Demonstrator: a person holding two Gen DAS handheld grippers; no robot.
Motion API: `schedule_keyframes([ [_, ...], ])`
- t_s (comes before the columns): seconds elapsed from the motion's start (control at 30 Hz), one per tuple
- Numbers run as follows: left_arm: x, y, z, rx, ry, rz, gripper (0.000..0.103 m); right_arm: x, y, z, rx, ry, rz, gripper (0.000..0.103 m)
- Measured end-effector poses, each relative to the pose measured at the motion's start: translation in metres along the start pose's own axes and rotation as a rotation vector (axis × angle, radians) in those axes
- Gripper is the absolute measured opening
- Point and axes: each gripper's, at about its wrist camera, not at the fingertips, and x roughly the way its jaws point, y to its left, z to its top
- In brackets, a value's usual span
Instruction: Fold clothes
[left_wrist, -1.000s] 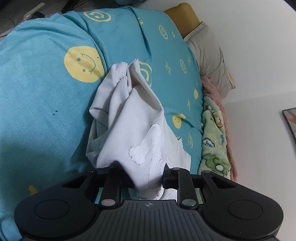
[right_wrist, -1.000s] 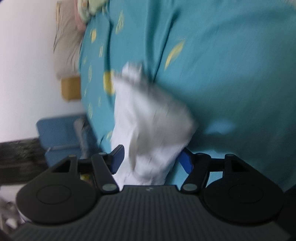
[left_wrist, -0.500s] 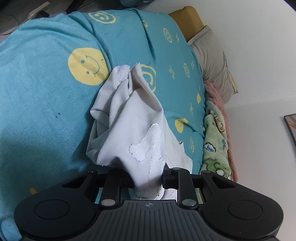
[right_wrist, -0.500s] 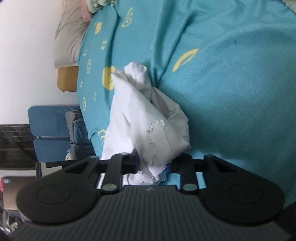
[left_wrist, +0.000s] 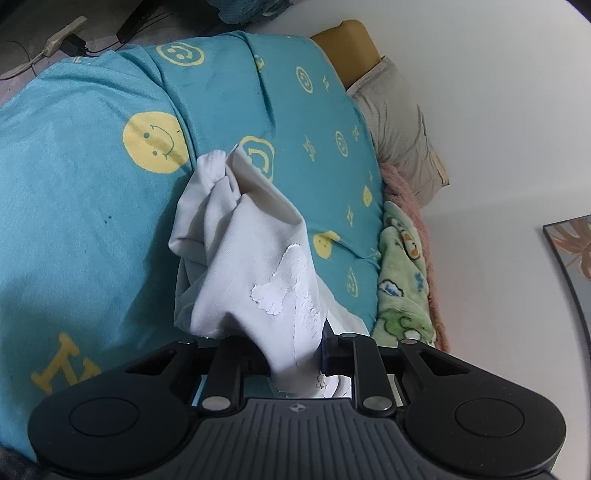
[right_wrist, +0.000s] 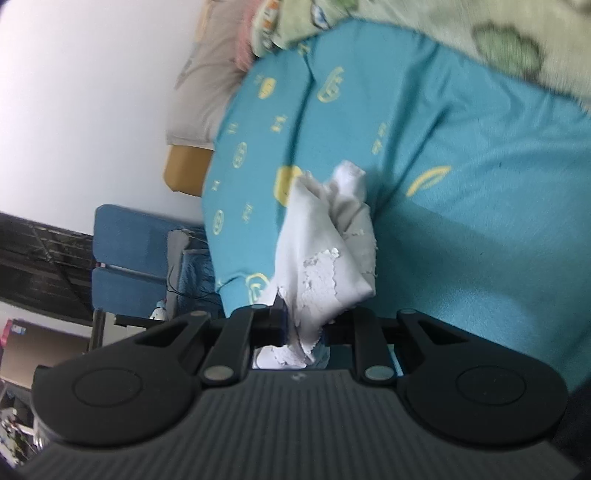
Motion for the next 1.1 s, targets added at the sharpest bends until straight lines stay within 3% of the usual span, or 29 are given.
schedule_keyframes([
  [0.13,-0.008,-0.025,-0.009,-0.009,0.051,0.021,0.022,-0.038,0.008,0.004,-0.033,-0.01,-0.009,0.018],
  [0.3,0.0,-0.083,-0.027,0.054,0.139,0.024,0.022,-0.083,0.006,0.041,0.001,-0.063,0.002,0.018],
  [0.43,0.029,-0.14,-0.049,0.141,0.18,0.038,0.022,-0.119,0.005,0.071,0.028,-0.105,0.012,0.018],
  [0.57,0.074,-0.198,-0.08,0.219,0.233,0.022,0.022,-0.139,0.004,0.129,0.026,-0.184,-0.005,0.018],
  [0.73,0.143,-0.284,-0.112,0.296,0.291,-0.068,0.022,-0.163,0.02,0.215,-0.021,-0.311,-0.037,0.018],
  [0.9,0.194,-0.371,-0.143,0.369,0.327,-0.245,0.022,-0.204,0.052,0.296,-0.151,-0.485,-0.031,0.018],
  [1.0,0.221,-0.403,-0.164,0.444,0.342,-0.335,0.023,-0.228,0.062,0.317,-0.253,-0.595,-0.05,0.018],
  [1.1,0.249,-0.395,-0.19,0.53,0.364,-0.372,0.024,-0.235,0.046,0.319,-0.309,-0.663,-0.108,0.018],
])
